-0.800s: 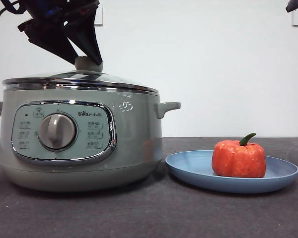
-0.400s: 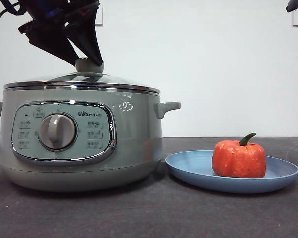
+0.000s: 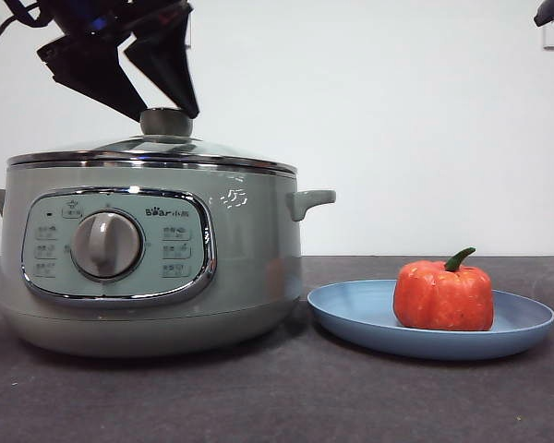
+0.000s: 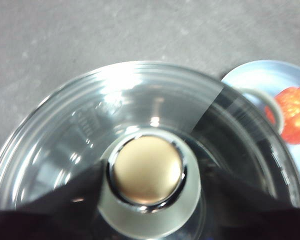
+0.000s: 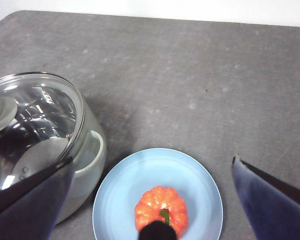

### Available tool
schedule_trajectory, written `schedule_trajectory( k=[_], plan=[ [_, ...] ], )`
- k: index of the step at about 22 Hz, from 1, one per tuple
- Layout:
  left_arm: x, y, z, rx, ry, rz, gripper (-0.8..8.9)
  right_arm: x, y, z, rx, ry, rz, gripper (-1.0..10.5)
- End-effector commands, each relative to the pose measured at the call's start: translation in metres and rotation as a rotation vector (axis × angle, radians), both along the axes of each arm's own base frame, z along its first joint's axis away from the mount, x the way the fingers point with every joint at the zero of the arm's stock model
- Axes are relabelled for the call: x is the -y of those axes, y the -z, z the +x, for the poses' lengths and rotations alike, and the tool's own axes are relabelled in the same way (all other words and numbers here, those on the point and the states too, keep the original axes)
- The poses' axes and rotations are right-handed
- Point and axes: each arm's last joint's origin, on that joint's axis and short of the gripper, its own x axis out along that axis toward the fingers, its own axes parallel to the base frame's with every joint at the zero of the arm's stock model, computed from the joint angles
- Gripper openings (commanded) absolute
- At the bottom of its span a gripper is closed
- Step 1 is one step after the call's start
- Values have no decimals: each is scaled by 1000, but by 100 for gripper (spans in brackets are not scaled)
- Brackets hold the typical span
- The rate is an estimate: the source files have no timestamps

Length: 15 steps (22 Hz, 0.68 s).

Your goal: Take the pumpkin out from the steamer,put the pumpkin in the blue plate,close the lid

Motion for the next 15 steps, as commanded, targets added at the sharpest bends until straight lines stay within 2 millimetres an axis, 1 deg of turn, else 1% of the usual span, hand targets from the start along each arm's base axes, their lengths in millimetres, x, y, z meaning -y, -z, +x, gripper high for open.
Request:
schedule_trajectory(
  k=[1,6,13,14,15],
  plan=[
    [1,1,-1,2,11,1,382,0,2,0,-6,3,3,597],
    [-5,-7,-10,5,11,0,377,0,3,-1,-19,-1,-2,597],
    [-20,-24,-38,-14,8,3,372,1,6,-2,-55,-2,-21,589],
    [-22,-26,-42,-14,8,3,365,1,7,-3,-59,-2,-24,566],
    [-25,-29,-47,-13,8,2,319,1,7,-3,-61,-2,-25,506]
  ],
)
